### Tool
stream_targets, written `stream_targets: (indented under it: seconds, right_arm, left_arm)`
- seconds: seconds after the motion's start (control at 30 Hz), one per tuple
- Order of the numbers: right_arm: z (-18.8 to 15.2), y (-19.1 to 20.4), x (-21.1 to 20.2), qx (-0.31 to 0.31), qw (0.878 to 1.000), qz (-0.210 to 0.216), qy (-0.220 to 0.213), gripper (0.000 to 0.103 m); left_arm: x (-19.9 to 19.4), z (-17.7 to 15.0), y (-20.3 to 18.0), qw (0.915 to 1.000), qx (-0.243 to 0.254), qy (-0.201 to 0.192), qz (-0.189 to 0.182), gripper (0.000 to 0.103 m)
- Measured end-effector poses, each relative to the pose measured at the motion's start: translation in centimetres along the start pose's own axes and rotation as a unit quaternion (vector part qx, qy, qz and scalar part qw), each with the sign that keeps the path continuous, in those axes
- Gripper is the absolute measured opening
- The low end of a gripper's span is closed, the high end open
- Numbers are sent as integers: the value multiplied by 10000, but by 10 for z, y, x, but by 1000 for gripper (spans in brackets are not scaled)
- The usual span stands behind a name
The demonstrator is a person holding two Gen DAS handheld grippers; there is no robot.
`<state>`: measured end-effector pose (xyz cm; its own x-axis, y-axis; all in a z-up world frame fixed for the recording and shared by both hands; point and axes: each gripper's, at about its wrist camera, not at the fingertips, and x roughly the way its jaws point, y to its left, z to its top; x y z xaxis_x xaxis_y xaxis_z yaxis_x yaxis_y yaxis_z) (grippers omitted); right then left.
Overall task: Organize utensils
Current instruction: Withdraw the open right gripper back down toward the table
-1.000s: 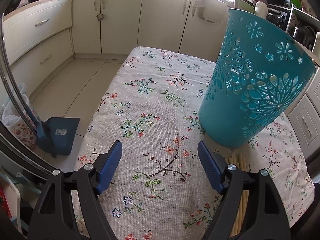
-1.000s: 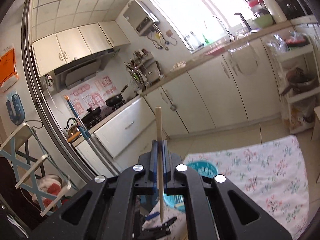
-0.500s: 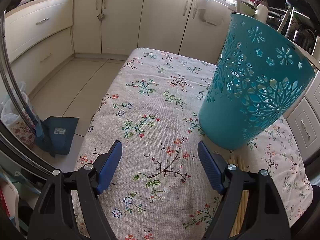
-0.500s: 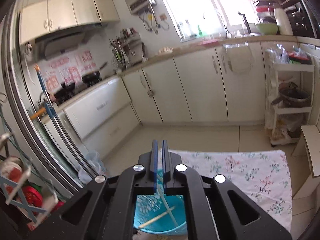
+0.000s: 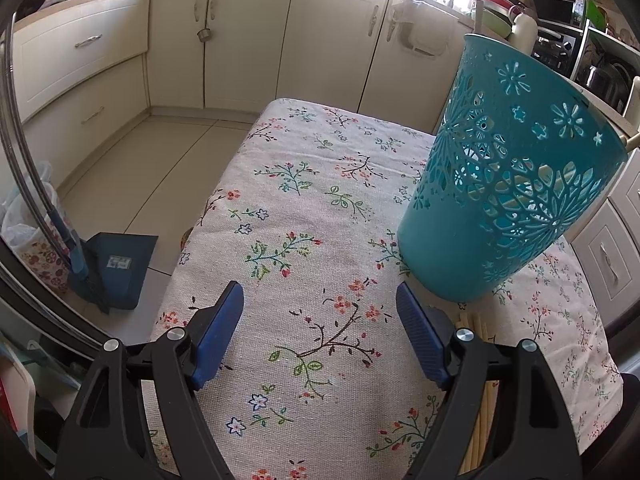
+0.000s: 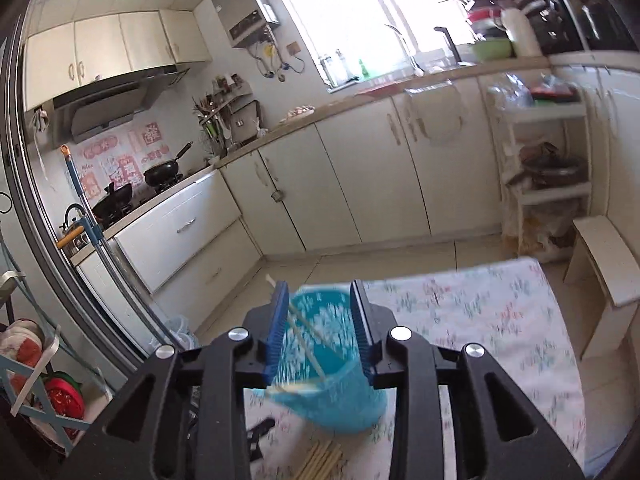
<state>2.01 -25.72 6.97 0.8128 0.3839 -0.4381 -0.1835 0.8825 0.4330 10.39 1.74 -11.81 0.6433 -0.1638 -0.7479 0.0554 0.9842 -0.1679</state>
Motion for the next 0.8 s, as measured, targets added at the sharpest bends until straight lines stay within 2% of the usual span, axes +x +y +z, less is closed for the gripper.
stream_targets:
  seconds: [0.1,0.17,0.23,0.3,0.47,0.8]
  right_arm:
    - [-49,-8,12,143,9967,-234,760,32]
    - [-87,-13,29,312,9899,-376,1333,32]
    - [-117,-14,46,457,9822,-413,1775,29]
    - [-135,-9,59,418,9778,-436,2005,28]
    - [-153,10,80,140,9736,-553,2208,26]
    - [-160,29,83,-842,9679,-1009,2145,19]
  left_arm:
    - [0,0,0,10000,2,-8,-1,75]
    - [-1,0,1,10000,-4,-22,-9,75]
    - [-3,0,2,10000,-33,-51,-24,75]
    - [-5,0,3,9999,-75,-78,-43,75]
    - [-5,0,6,9998,-132,-93,-63,76]
    - [-4,-2,7,9998,-152,-110,-111,77]
